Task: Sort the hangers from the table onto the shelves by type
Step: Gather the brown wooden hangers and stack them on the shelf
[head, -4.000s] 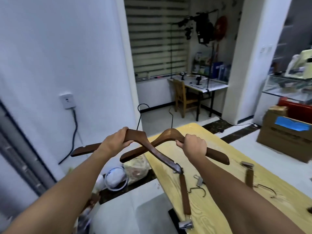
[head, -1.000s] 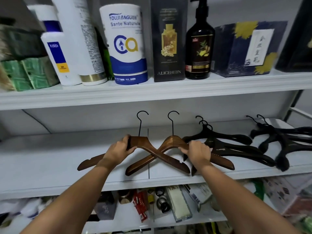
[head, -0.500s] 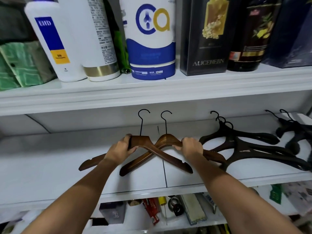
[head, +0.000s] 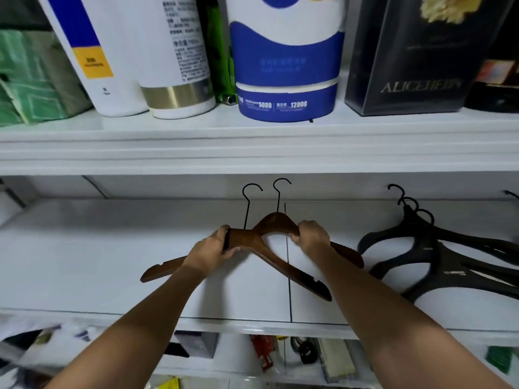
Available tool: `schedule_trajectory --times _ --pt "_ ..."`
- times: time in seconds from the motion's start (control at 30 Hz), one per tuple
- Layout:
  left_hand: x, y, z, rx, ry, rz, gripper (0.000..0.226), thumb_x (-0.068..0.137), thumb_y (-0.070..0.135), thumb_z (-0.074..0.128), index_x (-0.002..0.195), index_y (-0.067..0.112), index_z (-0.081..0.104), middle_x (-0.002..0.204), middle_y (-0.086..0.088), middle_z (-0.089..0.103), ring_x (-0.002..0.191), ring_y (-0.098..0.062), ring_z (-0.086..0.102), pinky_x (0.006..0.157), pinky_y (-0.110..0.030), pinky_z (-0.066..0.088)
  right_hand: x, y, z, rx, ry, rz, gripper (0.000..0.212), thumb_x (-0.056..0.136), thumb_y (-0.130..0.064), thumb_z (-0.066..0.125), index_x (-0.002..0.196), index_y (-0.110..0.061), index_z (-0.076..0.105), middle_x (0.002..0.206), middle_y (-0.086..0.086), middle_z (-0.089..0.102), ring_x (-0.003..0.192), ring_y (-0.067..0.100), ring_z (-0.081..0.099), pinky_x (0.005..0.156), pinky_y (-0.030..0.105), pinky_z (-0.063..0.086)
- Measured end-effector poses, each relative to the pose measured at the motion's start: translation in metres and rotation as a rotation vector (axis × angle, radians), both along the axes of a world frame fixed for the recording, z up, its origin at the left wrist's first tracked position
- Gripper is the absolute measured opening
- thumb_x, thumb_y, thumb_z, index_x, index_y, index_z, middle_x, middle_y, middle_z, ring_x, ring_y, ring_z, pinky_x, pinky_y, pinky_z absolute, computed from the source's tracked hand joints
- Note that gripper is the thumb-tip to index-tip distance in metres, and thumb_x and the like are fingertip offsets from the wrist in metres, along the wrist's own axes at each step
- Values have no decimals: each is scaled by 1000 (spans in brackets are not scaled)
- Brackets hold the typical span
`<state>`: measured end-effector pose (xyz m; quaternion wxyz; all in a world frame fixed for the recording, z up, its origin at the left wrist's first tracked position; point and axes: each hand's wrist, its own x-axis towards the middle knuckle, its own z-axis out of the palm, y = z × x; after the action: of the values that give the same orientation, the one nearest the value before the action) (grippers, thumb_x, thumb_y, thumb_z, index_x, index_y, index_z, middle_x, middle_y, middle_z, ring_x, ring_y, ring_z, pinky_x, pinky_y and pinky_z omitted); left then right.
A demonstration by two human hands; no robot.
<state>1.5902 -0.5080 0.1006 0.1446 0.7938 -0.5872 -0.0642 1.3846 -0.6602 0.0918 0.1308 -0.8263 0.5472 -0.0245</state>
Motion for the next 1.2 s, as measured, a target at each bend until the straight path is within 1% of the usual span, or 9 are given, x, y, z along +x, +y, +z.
schedule_trajectory --times 0.07,0.17,0.37,0.53,0.63,0.73,0.83,1.1,1.2 --pt "1 0 -3 -2 5 15 60 90 47 54 137 15 34 128 -9 58 108 -32 60 87 -35 46 5 -6 -4 -26 31 27 35 99 -35 48 117 -7 56 114 12 61 106 28 59 77 30 42" --pt "3 -1 -9 -1 -2 29 60 90 49 53 137 16 34 127 -8 58 107 -31 60 84 -34 45 8 -12 -11 -111 130 70 35 101 -37 42 121 -10 53 120 10 59 112 26 55 90 33 41" --pt "7 -5 -17 -9 10 47 59 89 51 53 134 18 35 125 -7 59 105 -30 61 82 -33 45 4 -20 -27 -118 205 47 34 102 -37 39 123 -12 50 123 8 58 117 24 49 92 33 40" --pt "7 -10 -19 -13 24 57 59 89 52 53 134 18 35 125 -7 59 105 -31 61 82 -34 46 0 -17 -37 -121 171 24 34 102 -36 40 121 -11 52 125 9 56 120 25 48 94 33 42" --pt "3 -11 -21 -10 10 53 59 88 52 53 134 18 35 125 -7 59 105 -31 61 82 -33 45 -2 -15 -38 -110 109 36 35 102 -33 40 124 -8 51 127 12 47 118 27 46 93 35 46" --pt "-1 -13 -21 -3 4 47 59 89 51 53 134 18 35 124 -7 60 105 -31 61 82 -33 45 -5 -17 -36 -84 96 51 37 101 -33 41 126 -7 49 129 15 43 118 29 45 95 35 44" --pt "-7 -17 -21 7 11 46 58 89 51 53 133 18 36 123 -6 60 105 -32 61 82 -35 46 -9 -19 -33 -90 88 49 39 100 -34 44 128 -7 48 130 16 43 117 29 45 96 35 43" --pt "-37 -34 -19 21 30 -23 55 90 48 53 132 15 37 120 -9 60 105 -32 60 84 -37 46 -38 -11 -28 -299 -1 88 40 99 -34 41 133 -13 46 123 12 51 109 26 50 89 31 43" --pt "-53 -42 -25 41 44 -63 54 91 47 52 131 13 37 119 -10 60 106 -30 60 85 -37 46 -51 -6 -32 -280 -40 110 39 98 -34 43 133 -16 48 124 10 52 110 25 50 90 32 42"
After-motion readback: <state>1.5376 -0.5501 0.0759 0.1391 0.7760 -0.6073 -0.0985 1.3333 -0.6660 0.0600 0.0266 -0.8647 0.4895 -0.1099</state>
